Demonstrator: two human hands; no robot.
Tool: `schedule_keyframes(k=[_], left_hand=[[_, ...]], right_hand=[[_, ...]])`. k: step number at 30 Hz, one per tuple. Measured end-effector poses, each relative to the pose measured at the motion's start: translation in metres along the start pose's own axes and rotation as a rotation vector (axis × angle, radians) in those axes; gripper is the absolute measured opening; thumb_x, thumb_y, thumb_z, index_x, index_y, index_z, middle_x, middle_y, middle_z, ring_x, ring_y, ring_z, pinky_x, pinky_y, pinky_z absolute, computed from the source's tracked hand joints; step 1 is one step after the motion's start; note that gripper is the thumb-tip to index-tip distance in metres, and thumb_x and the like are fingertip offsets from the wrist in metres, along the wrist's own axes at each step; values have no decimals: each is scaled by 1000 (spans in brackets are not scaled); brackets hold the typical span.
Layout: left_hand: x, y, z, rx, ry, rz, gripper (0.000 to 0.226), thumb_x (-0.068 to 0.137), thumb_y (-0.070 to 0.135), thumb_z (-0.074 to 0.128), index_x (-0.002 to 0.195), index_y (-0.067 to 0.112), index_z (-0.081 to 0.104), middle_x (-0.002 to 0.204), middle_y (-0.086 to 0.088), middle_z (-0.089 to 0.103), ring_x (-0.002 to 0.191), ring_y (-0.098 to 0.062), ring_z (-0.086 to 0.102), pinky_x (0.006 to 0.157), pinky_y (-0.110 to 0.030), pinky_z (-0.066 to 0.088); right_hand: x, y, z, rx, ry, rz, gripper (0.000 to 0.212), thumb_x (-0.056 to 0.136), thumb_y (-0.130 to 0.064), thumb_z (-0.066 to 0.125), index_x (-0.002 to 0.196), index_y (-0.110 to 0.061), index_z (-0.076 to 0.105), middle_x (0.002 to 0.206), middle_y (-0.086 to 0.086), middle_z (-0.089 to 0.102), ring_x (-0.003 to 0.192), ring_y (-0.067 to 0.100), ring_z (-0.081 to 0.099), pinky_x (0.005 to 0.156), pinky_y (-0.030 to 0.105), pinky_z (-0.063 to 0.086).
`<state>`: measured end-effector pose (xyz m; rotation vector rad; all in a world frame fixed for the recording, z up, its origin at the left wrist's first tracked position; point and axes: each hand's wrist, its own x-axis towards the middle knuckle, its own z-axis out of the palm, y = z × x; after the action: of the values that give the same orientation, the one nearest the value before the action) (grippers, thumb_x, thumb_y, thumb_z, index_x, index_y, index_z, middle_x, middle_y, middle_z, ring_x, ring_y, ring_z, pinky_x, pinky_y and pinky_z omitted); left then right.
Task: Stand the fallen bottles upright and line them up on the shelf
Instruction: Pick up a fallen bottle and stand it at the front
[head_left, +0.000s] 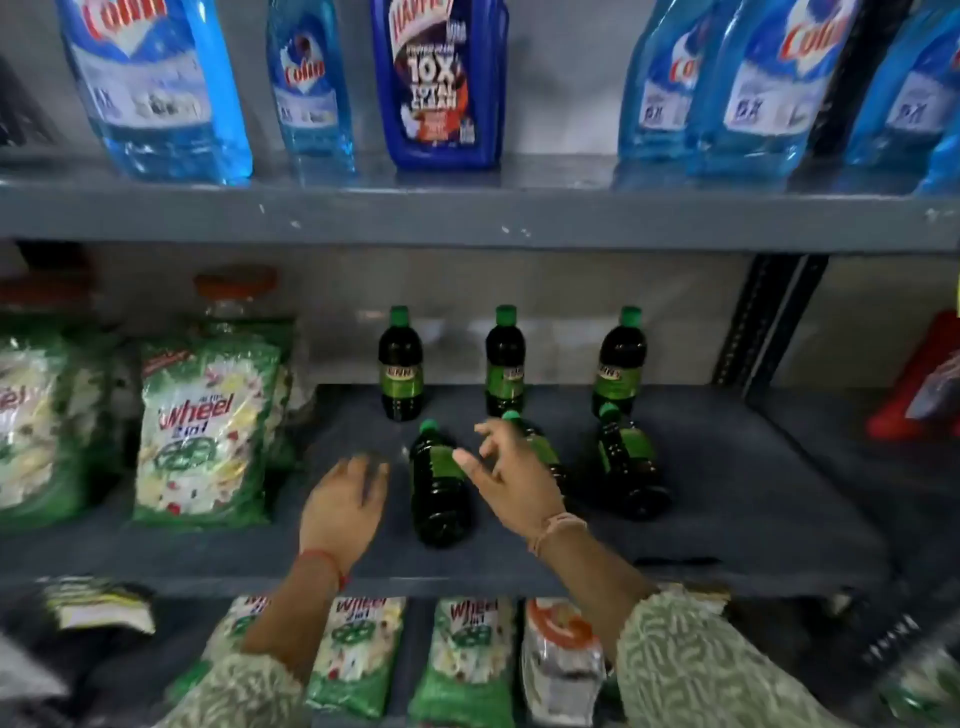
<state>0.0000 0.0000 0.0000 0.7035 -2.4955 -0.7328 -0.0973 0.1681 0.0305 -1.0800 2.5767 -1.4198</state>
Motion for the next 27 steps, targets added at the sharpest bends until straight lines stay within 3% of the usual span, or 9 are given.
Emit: schedule_keyframes(k=[2,3,5,7,11,16,19,24,27], left_hand=[[4,-20,13,133,-200,-96,51,96,34,23,133,3,40,141,-22,42,132,-36,37,109,-44,33],[6,-35,22,205,-270,-97,57,93,37,16,139,6,32,151,-16,30,140,-33,24,117,-43,22],[7,-50,33,274,-343,-107,55,96,37,16,144,13,18,157,-8,13,145,-29,8,121,-42,10],[4,-57,39,347,-360,-84,54,97,36,21,146,16,9,159,-4,5,146,-27,2,120,-42,8],[0,-60,43,388,-295,-60,82,74,56,-5,145,18,12,158,-2,11,146,-24,7,120,-40,9],[1,-63,46,383,-276,-36,93,63,55,-12,145,18,13,158,-4,12,146,-25,8,119,-40,10],[0,-64,46,380,-285,-48,93,64,56,-11,145,18,13,158,-3,12,146,-24,7,119,-40,9],[0,-63,46,411,-293,-41,93,64,55,-13,145,19,11,158,-2,11,146,-24,6,119,-39,9],[-1,-63,45,420,-308,-39,88,68,55,-10,145,19,10,158,-2,10,146,-23,5,120,-39,8]], right_hand=[[11,4,16,-30,-188,164,51,88,-44,49,125,-9,41,122,13,50,104,25,52,91,34,40],[18,7,24,-44,-250,247,55,89,-45,47,127,-7,39,131,17,46,117,29,47,99,35,37],[30,4,33,-37,-311,375,65,88,-50,45,129,-1,39,137,22,43,126,34,42,103,36,35],[43,3,44,-12,-344,494,72,83,-56,49,127,1,42,135,21,48,123,34,47,95,31,38],[63,11,64,58,-343,648,91,56,-69,65,119,-6,55,125,15,60,109,31,59,95,34,47],[72,19,78,117,-184,473,61,61,-65,64,93,-14,64,97,6,70,90,26,64,86,39,51],[75,17,73,194,-71,326,48,69,-48,70,100,-17,51,93,-1,62,85,17,60,80,34,48],[71,21,66,220,-89,198,70,68,-26,77,124,-13,37,113,-1,54,100,12,52,87,26,40],[69,20,64,224,-94,202,82,63,-32,80,129,-16,34,123,1,49,114,17,49,102,35,40]])
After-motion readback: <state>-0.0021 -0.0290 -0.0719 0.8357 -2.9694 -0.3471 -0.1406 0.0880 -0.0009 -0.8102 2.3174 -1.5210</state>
